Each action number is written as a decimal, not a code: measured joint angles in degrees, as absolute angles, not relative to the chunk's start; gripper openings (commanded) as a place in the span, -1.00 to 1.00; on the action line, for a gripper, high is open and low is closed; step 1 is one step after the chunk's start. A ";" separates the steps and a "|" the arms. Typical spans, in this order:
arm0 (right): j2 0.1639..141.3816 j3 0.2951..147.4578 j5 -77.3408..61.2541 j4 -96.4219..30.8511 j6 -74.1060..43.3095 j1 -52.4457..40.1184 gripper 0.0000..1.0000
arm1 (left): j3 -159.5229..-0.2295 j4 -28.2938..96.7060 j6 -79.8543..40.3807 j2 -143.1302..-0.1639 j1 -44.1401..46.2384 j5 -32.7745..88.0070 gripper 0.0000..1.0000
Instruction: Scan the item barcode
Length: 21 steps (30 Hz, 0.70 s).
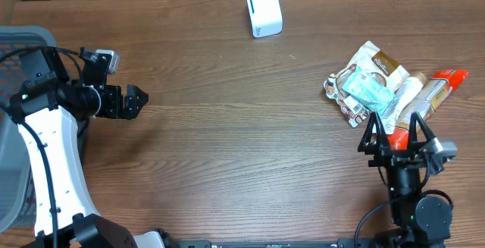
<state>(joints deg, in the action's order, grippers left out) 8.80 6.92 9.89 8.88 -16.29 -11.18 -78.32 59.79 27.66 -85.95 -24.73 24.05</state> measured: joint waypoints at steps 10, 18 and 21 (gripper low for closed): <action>0.86 1.06 10.15 1.17 -16.29 -11.18 1.00 | -78.32 59.79 27.66 -85.95 -24.73 24.05 0.99; 0.84 1.06 10.28 -4.10 -15.99 -11.18 1.00 | -78.32 59.79 27.66 -85.95 -24.73 24.03 1.00; 0.84 1.06 10.28 -4.12 -15.99 -11.18 1.00 | -78.32 59.79 27.66 -85.95 -24.73 24.03 0.99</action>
